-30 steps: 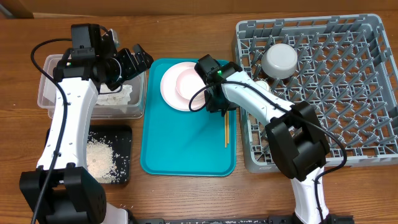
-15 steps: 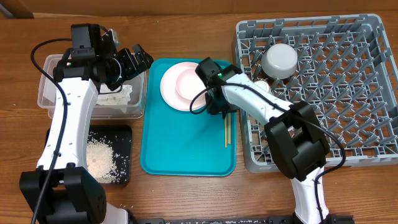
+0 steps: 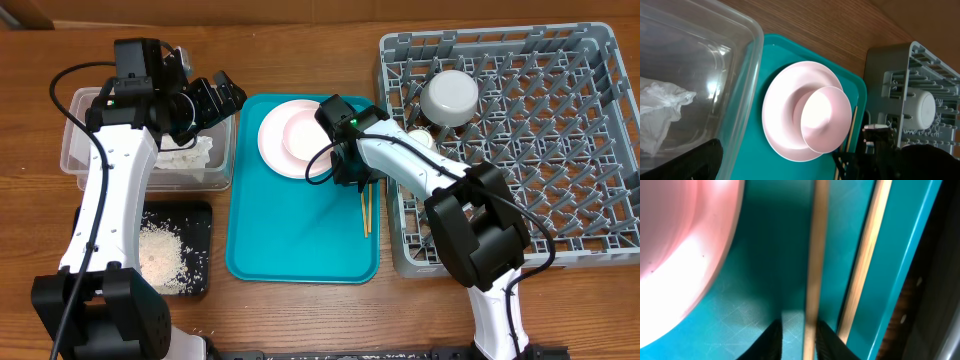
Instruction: Sort waste into correct bins and load items into the dishwasher
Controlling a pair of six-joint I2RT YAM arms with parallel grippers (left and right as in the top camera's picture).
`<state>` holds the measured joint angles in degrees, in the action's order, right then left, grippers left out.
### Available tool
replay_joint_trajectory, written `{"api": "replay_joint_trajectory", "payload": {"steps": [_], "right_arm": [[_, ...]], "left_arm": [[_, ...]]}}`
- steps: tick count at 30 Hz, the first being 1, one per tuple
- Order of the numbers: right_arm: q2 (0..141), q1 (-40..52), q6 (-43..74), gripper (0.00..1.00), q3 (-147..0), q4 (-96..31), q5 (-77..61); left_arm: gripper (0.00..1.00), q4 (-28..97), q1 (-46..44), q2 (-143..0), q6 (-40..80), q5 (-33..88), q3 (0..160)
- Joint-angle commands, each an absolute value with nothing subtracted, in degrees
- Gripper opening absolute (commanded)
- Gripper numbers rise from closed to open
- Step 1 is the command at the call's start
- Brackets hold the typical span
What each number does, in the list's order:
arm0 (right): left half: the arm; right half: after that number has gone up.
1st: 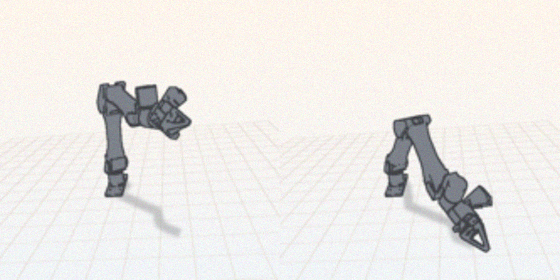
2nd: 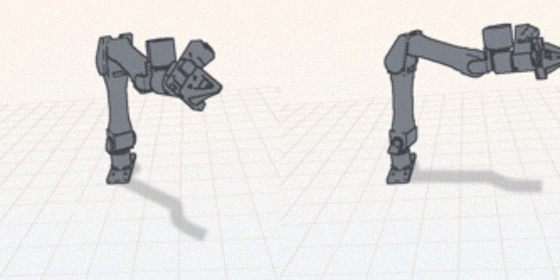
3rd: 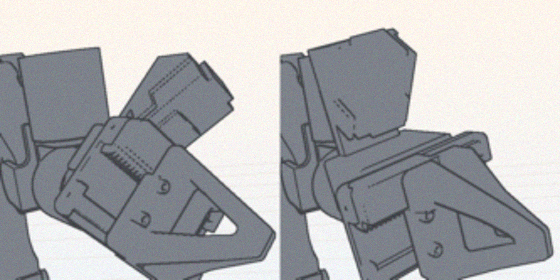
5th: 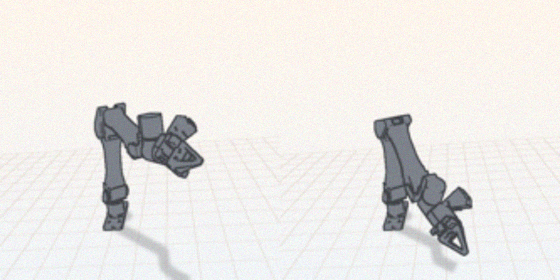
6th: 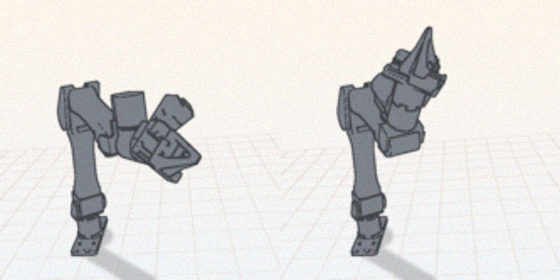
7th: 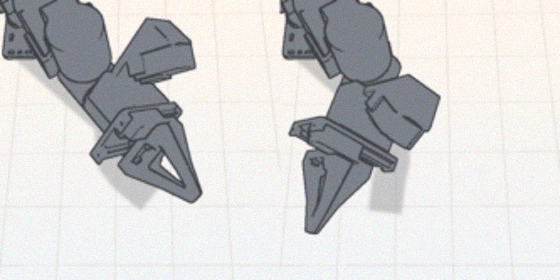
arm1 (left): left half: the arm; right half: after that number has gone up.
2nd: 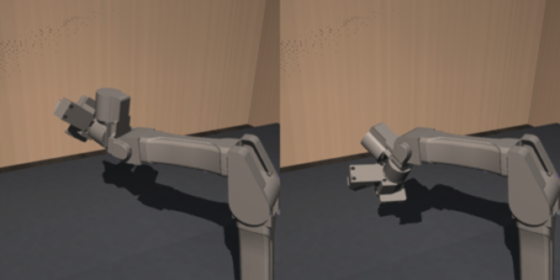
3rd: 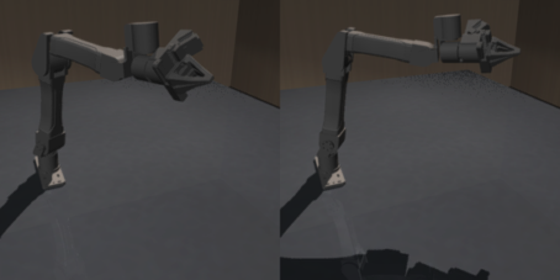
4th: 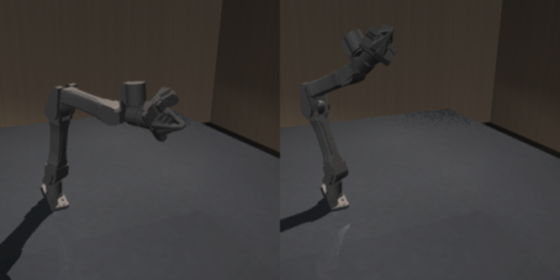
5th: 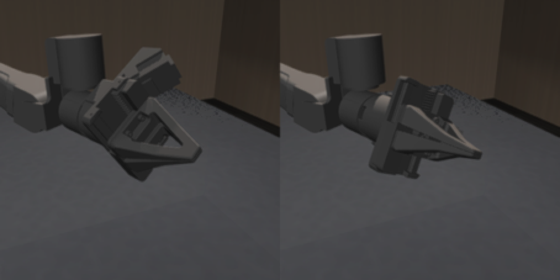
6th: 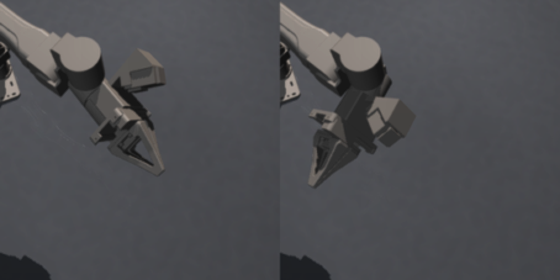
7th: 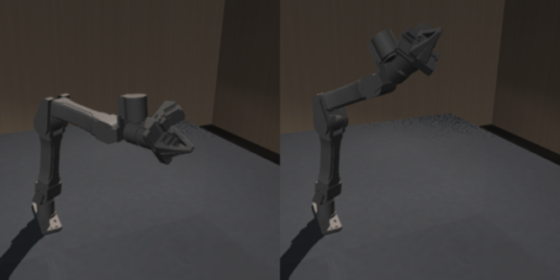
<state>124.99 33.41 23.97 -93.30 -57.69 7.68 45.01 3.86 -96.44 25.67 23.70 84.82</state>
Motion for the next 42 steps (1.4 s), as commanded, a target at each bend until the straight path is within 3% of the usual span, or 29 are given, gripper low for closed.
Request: {"api": "replay_joint_trajectory", "payload": {"steps": [1,7,30,42], "right_arm": [[124.5,33.4,24.2,0.20,-92.9,-58.0,7.5],[124.5,33.4,24.2,0.04,-93.0,-58.2,7.5],[121.0,32.4,22.5,0.04,-111.2,-76.2,11.1],[110.6,24.4,17.5,0.04,-112.6,-82.5,14.3]], "left_arm": [[1.00,45.0,3.7,-96.0,25.3,23.3,86.3],[1.00,45.0,3.7,-96.0,25.3,23.3,86.3],[1.00,45.0,3.7,-96.0,25.3,23.3,86.3],[1.00,45.0,3.7,-96.0,25.3,23.3,86.3]]}}
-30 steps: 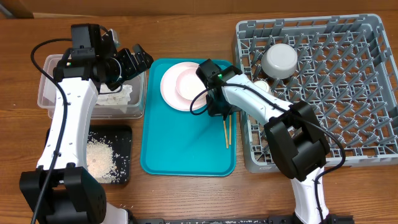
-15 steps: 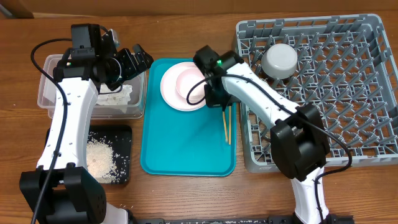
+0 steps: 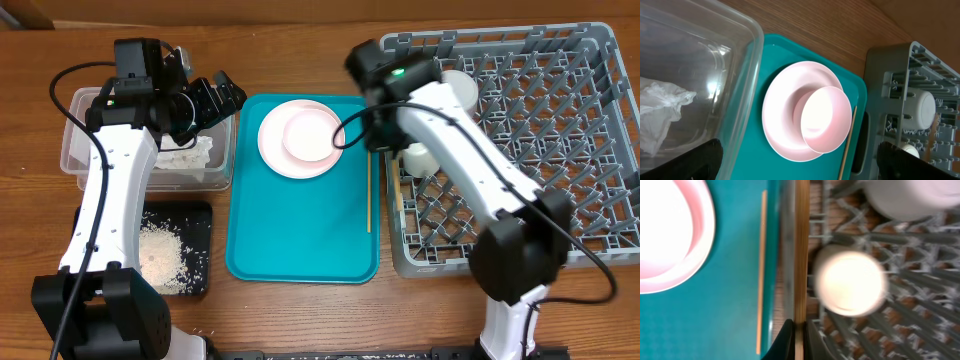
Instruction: Sort waste into correct bins and load items into the dishwasher
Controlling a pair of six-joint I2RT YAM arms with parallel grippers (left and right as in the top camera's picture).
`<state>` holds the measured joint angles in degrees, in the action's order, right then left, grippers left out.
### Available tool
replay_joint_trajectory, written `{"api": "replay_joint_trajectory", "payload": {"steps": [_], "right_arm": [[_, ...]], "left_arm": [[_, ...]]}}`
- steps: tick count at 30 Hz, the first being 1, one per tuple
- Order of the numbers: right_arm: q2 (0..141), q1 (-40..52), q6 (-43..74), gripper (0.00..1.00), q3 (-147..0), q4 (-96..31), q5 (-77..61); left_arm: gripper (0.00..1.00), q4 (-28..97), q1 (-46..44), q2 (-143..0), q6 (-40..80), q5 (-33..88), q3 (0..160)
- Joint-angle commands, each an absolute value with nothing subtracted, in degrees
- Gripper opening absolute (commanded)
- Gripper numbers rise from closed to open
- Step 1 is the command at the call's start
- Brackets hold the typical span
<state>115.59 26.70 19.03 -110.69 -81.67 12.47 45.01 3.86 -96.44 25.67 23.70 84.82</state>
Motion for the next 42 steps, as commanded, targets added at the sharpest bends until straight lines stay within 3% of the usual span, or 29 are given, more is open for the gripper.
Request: {"api": "replay_joint_trajectory", "payload": {"steps": [1,19,36,42], "right_arm": [[109.9,23.4,17.0,0.04,-112.6,-83.1,15.0],[109.4,7.0,0.1,0.04,-105.1,-84.5,15.4],[109.6,6.0,-2.0,0.04,-98.6,-81.7,10.9],[109.6,6.0,-2.0,0.17,-98.6,-81.7,9.8]], "left_arm": [[1.00,45.0,3.7,-96.0,25.3,23.3,86.3],[1.00,45.0,3.7,-96.0,25.3,23.3,86.3],[1.00,45.0,3.7,-96.0,25.3,23.3,86.3],[1.00,45.0,3.7,-96.0,25.3,23.3,86.3]]}}
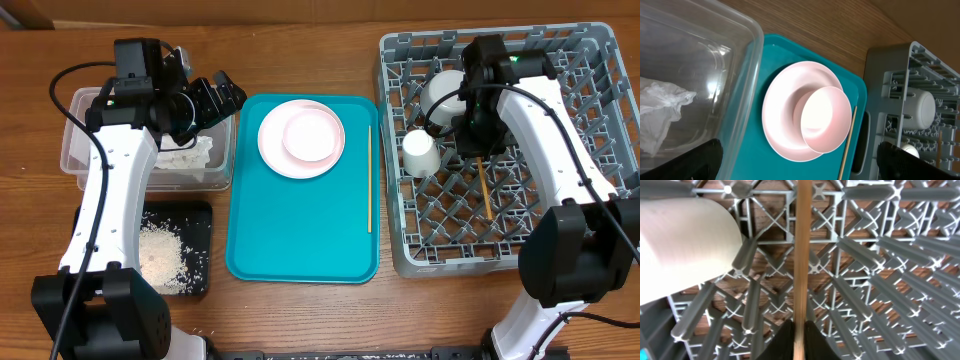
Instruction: Sort waste into correct bins and load items into the dishwasher
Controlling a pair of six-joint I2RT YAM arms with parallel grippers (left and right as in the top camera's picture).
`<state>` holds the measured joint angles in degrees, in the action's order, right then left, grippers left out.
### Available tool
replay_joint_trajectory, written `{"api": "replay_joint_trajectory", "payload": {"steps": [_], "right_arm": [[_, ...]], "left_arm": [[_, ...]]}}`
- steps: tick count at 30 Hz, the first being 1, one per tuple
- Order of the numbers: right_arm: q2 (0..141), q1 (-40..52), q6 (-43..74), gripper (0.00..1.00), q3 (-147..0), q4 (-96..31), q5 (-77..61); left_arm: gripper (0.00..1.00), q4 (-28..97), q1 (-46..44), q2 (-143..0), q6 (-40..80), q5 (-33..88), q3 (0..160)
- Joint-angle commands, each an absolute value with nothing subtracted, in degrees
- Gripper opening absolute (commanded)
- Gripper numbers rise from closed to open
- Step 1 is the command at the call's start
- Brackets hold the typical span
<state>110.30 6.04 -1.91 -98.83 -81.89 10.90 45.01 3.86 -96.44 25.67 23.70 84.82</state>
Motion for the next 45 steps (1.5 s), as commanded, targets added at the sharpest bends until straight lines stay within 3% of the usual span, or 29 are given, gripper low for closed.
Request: {"api": "replay_joint_trajectory", "payload": {"steps": [1,8,12,15,18,20,23,30,37,41,43,45], "right_arm": [[109.6,6.0,-1.9,0.20,-98.6,-81.7,9.8],[109.6,6.0,-1.7,0.30,-98.6,-81.3,9.1],[109.6,6.0,-1.7,0.56,-98.6,-80.2,2.1],[109.6,6.0,-1.7,0.64,-98.6,-79.1,-6.3],[109.6,6.0,-1.7,0.81,-98.6,-79.0,-12.7],[109.6,6.0,-1.7,1.00,-98.6,-79.1,-14.5],[109.6,6.0,-1.7,1.00,-98.6,-79.1,-15.2],[109.6,6.2,-1.7,1.00,-98.6,-78.3,-28.8],[109.6,11.7,-1.5,0.34,-98.6,-76.6,-36.1],[109.6,16.5,1.1,0.29,-98.6,-73.8,-34.3],[109.6,19.0,5.7,0.21,-98.6,-71.9,-29.6],[109.6,21.7,11.1,0.20,-98.6,-69.9,-24.1]], "left_arm": [[1.00,45.0,3.7,-96.0,25.3,23.3,86.3],[1.00,45.0,3.7,-96.0,25.3,23.3,86.3],[1.00,45.0,3.7,-96.0,25.3,23.3,86.3],[1.00,45.0,3.7,-96.0,25.3,23.3,86.3],[1.00,45.0,3.7,-96.0,25.3,23.3,86.3],[1.00,45.0,3.7,-96.0,25.3,23.3,86.3],[1.00,45.0,3.7,-96.0,25.3,23.3,86.3],[1.00,45.0,3.7,-96.0,25.3,23.3,86.3],[1.00,45.0,3.7,-96.0,25.3,23.3,86.3],[1.00,45.0,3.7,-96.0,25.3,23.3,86.3],[1.00,45.0,3.7,-96.0,25.3,23.3,86.3],[1.00,45.0,3.7,-96.0,25.3,23.3,86.3]]}}
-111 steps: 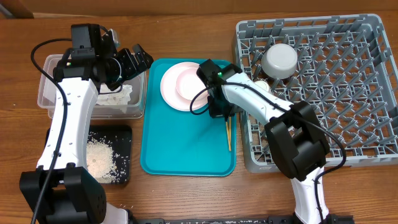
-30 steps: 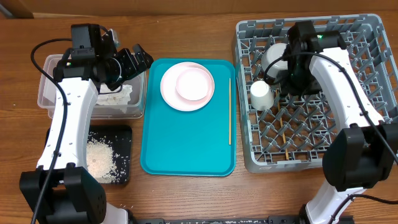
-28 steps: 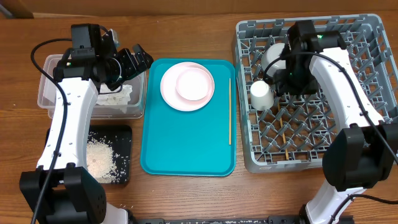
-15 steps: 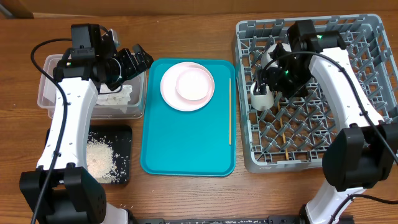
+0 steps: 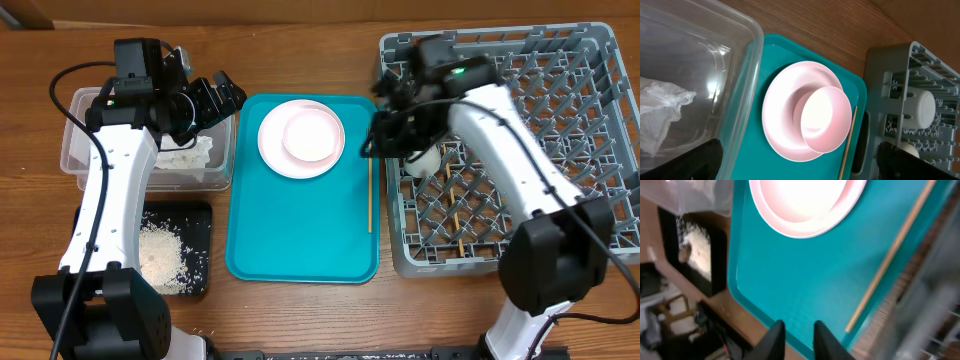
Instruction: Sort waste into correct bins and load items into the dishwasher
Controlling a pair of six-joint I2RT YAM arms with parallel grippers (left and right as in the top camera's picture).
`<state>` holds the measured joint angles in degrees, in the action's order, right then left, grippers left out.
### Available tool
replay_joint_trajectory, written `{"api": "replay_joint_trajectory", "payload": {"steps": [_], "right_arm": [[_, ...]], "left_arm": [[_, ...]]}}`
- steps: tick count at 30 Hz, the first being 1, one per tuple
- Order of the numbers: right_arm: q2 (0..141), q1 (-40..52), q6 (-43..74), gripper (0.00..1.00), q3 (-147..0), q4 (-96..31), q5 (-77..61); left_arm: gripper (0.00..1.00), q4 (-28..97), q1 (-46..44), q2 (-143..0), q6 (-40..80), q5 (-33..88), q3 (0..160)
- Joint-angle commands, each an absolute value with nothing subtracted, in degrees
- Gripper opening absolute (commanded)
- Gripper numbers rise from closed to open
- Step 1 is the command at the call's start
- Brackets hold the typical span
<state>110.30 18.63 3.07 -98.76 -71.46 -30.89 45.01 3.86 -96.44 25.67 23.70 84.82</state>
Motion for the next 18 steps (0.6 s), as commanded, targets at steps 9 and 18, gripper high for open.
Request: {"api": "replay_joint_trajectory", "payload": {"steps": [9,18], "right_arm": [[110.1,31.2,23.4,0.20,-98.6,-66.9,-1.8],[112.0,34.7,32.8,0.19,-98.6,-66.9,10.6]], "left_arm": [[1.00,45.0,3.7,-96.0,25.3,23.3,86.3],[1.00,45.0,3.7,-96.0,25.3,23.3,86.3]]}}
